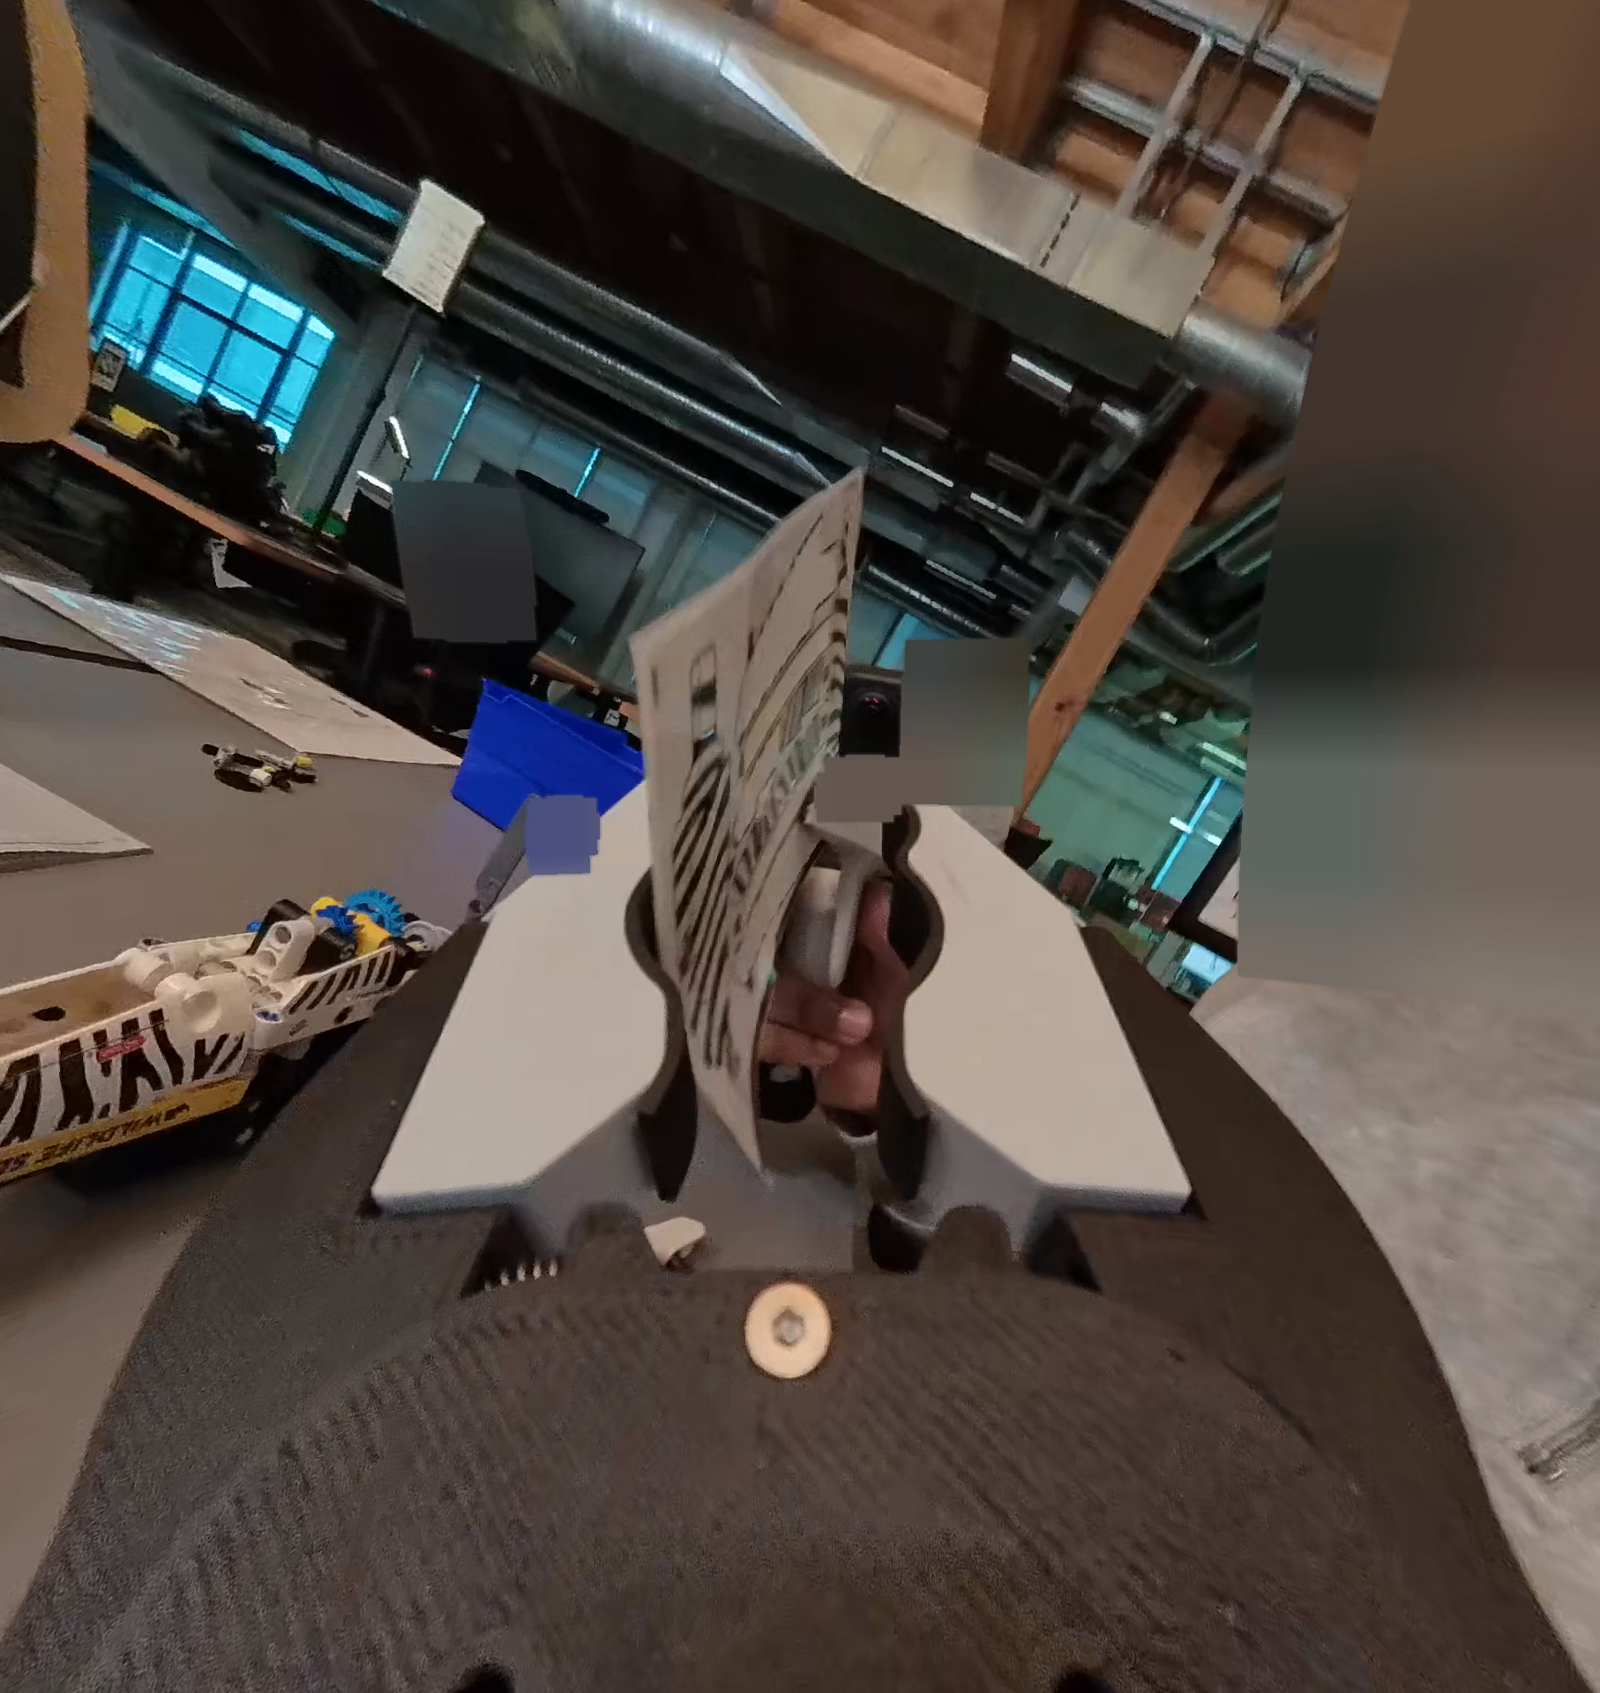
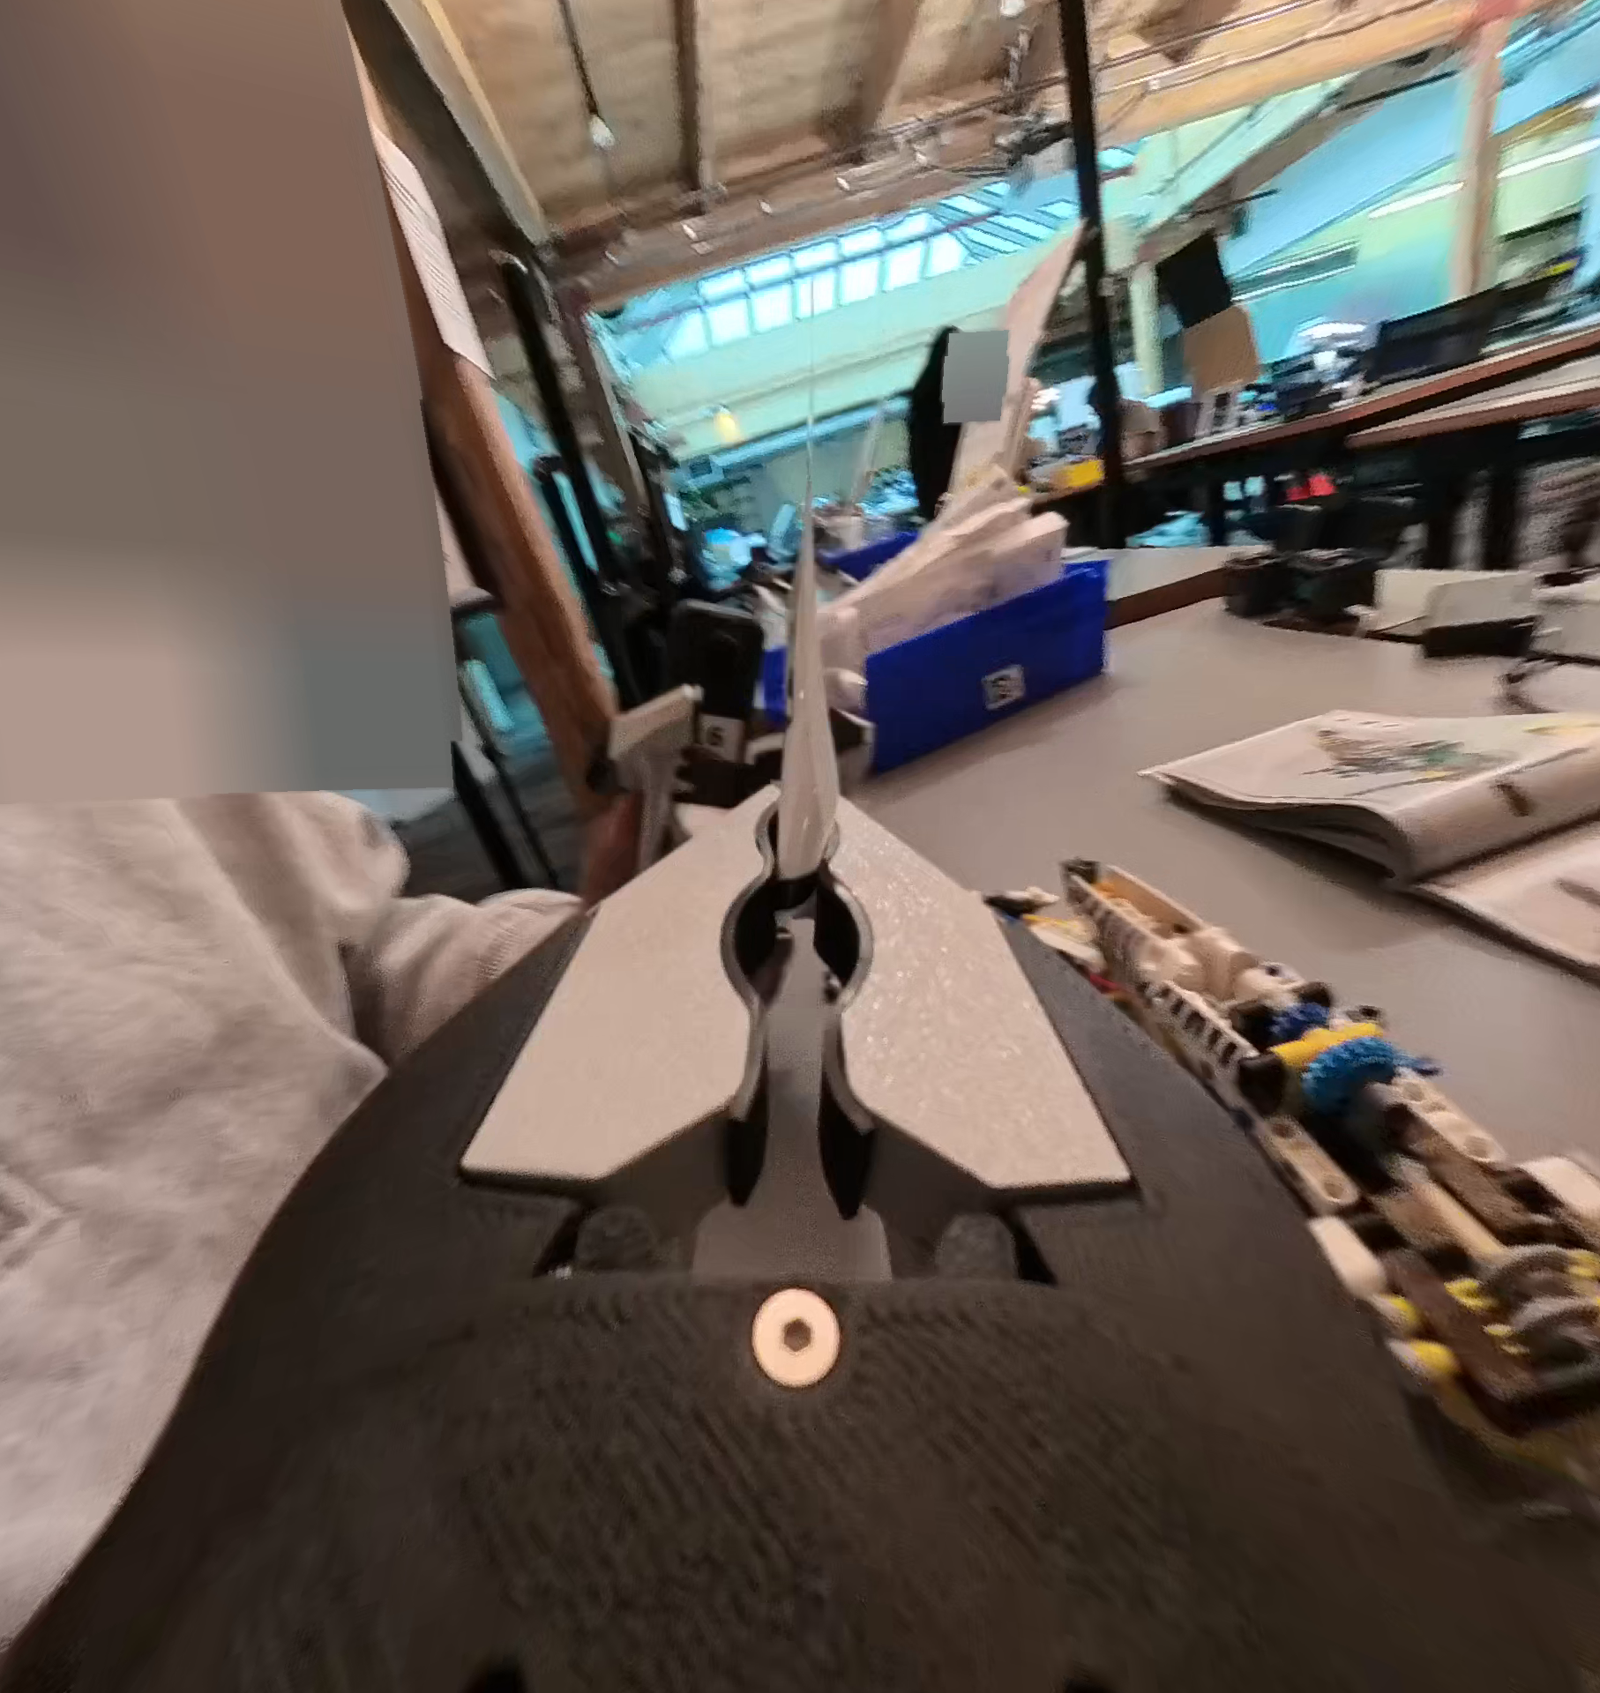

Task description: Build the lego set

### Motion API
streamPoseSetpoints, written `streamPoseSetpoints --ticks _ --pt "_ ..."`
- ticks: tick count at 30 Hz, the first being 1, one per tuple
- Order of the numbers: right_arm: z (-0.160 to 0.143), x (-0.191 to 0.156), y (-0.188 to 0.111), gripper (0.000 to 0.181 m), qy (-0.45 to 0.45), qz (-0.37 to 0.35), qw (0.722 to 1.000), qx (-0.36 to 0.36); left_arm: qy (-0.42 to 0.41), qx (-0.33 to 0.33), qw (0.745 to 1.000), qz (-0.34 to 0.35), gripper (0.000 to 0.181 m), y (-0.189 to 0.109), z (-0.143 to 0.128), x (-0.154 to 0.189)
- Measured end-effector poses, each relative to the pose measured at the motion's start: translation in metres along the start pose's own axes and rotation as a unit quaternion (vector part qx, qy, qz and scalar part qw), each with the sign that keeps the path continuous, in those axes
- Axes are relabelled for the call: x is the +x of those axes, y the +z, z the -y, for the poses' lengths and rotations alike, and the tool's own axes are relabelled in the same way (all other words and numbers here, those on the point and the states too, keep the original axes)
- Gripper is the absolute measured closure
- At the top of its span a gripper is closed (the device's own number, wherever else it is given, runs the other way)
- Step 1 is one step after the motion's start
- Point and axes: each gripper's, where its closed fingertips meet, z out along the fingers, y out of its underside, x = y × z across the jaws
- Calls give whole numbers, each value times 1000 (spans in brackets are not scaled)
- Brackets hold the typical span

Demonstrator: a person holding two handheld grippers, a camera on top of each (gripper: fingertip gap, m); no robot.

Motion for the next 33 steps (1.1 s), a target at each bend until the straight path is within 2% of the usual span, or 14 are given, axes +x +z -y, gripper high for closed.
streamPoseSetpoints --ticks 1,4,7,11,14,20,33 --pt "2 -2 -1 181 20 19 1000 14 6 -9 1000 -3 141 1 -5 -2" --pt "-1 -7 -3 181 60 68 995 47 -3 -23 1000 2 142 -3 -21 -11" --pt "-18 -8 -2 181 86 94 991 37 -37 -3 999 -11 147 -9 -18 -11" --pt "-29 -10 3 181 89 101 991 15 -46 -17 999 -18 159 -7 -23 -12" --pt "-30 -7 5 181 78 89 993 13 -44 -35 998 -22 161 -4 -30 -10" --pt "-23 3 -1 181 100 73 991 43 -46 -29 998 -28 181 -5 -28 -9" --pt "-23 12 -1 181 127 63 989 44 -73 -24 997 -24 181 -6 -27 -15"
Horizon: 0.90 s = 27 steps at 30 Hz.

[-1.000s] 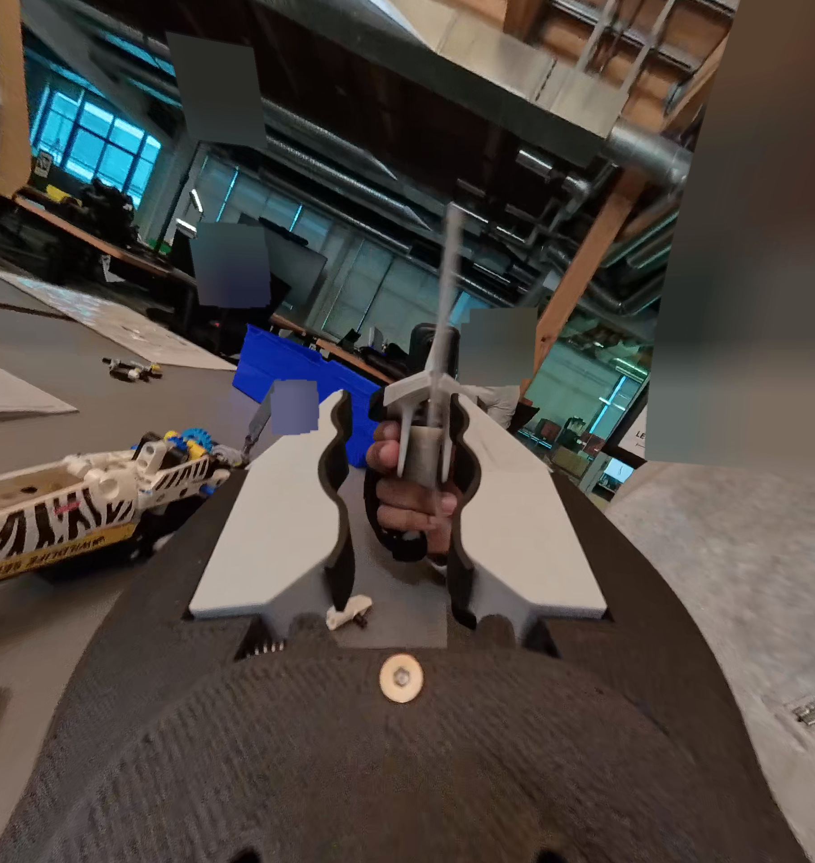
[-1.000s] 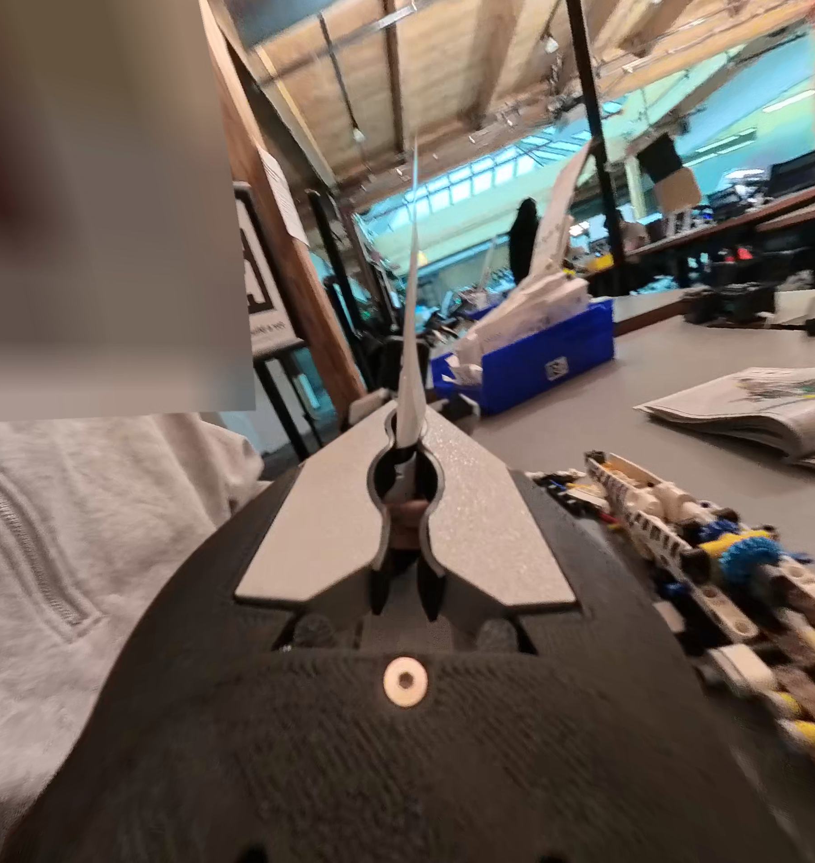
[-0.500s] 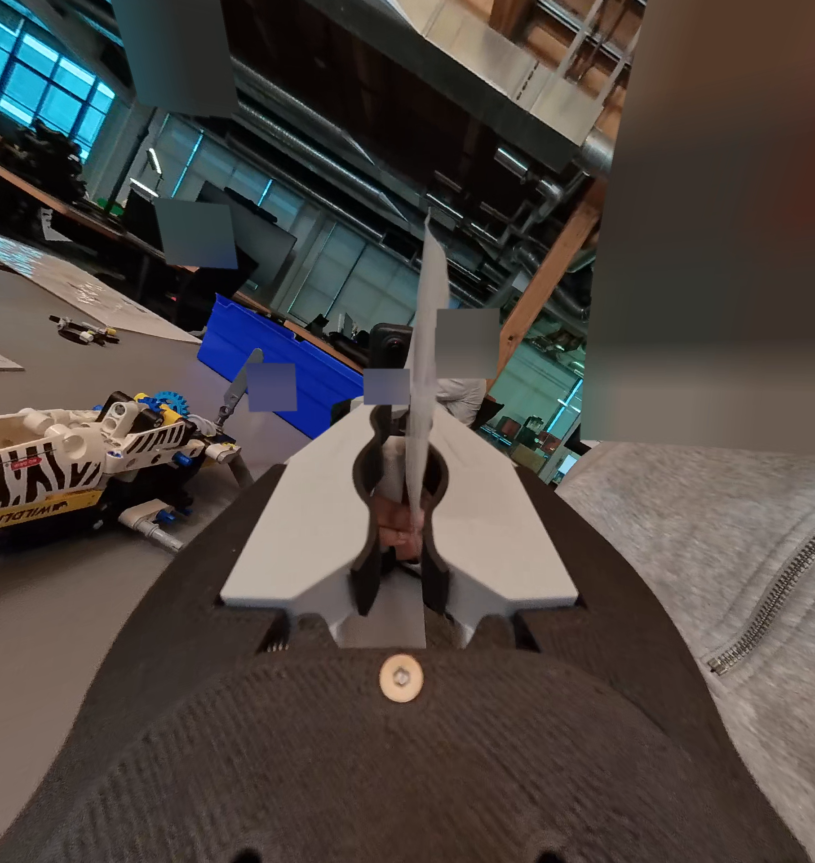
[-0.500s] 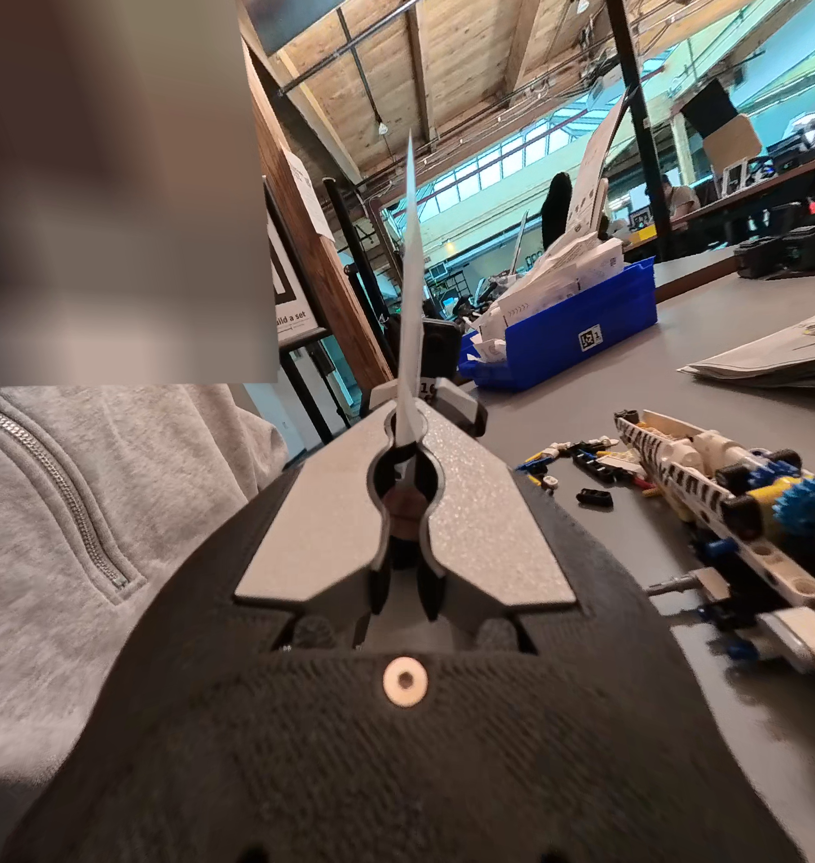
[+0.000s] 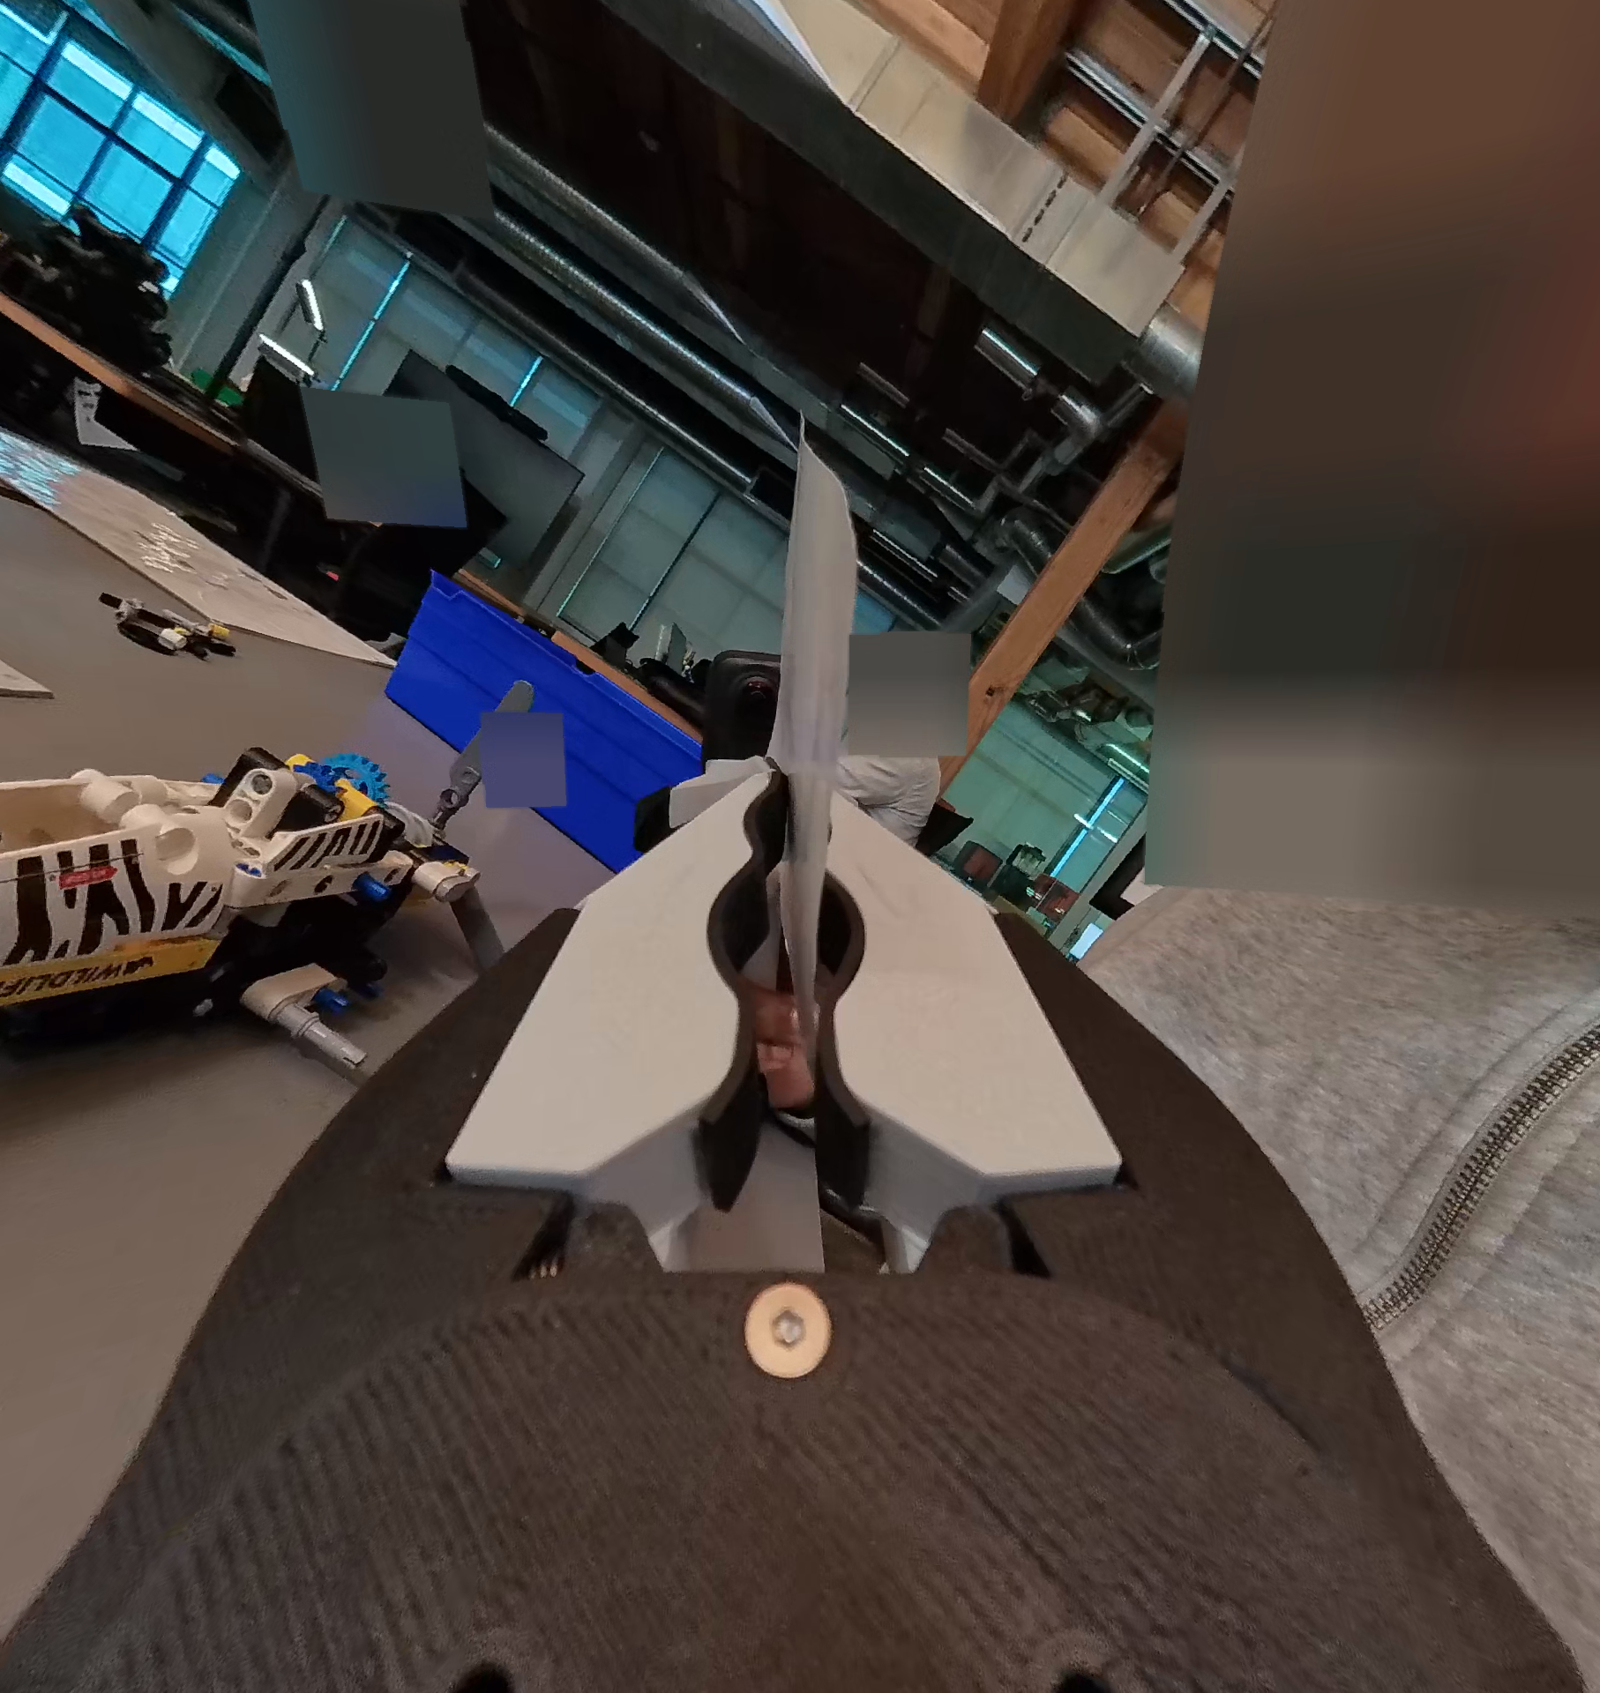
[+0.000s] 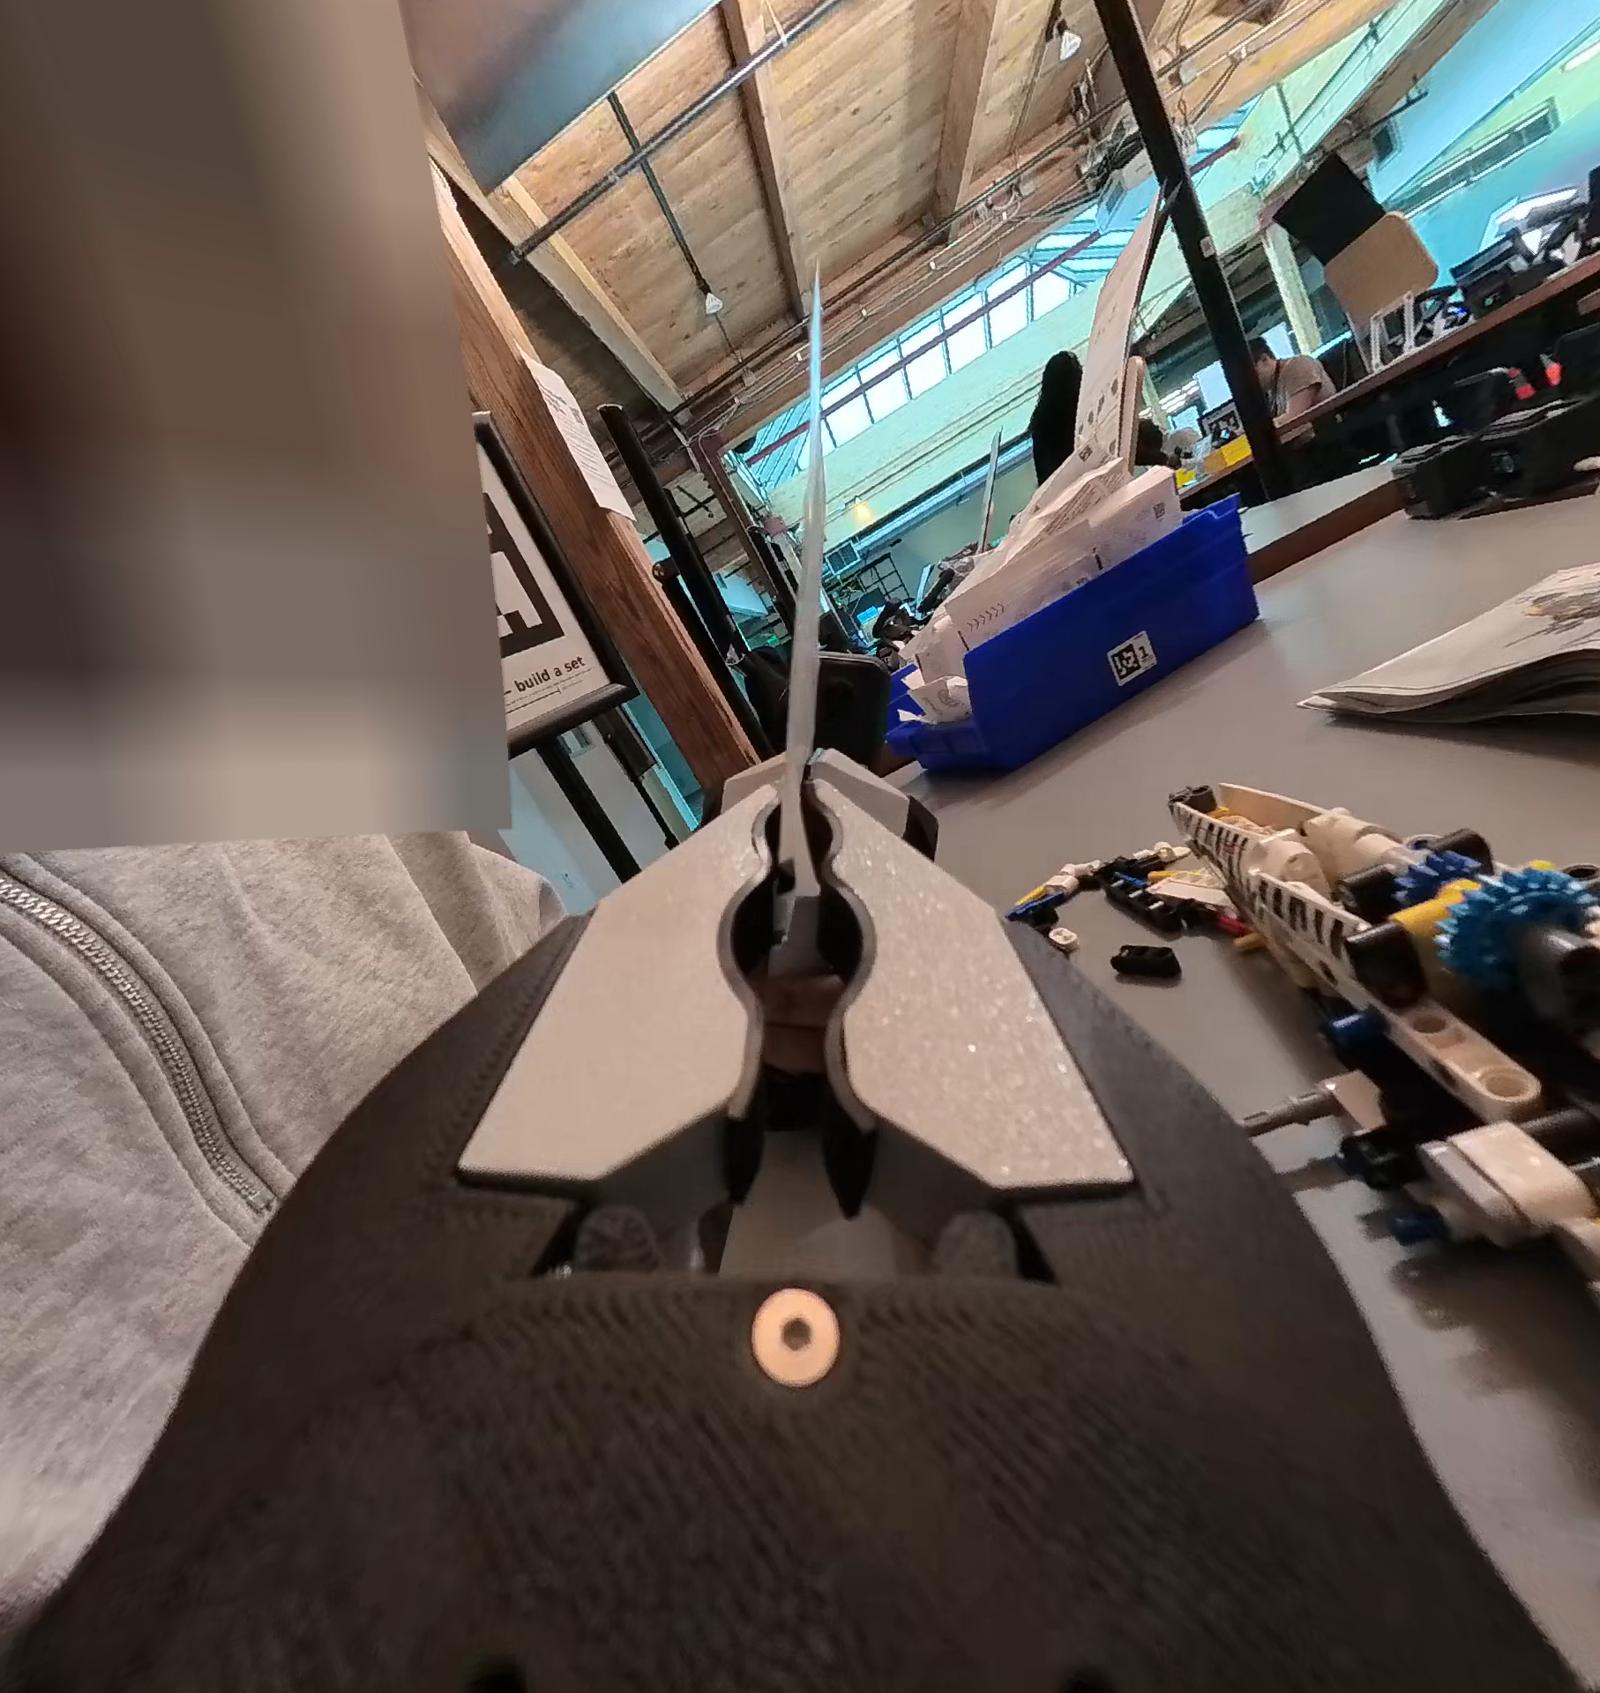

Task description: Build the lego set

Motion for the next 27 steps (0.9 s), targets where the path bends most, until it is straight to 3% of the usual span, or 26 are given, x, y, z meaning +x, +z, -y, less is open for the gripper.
streamPoseSetpoints --ticks 27 --pt "3 6 -1 170 6 -13 1000 10 -16 17 1000 3 181 -3 5 -4"
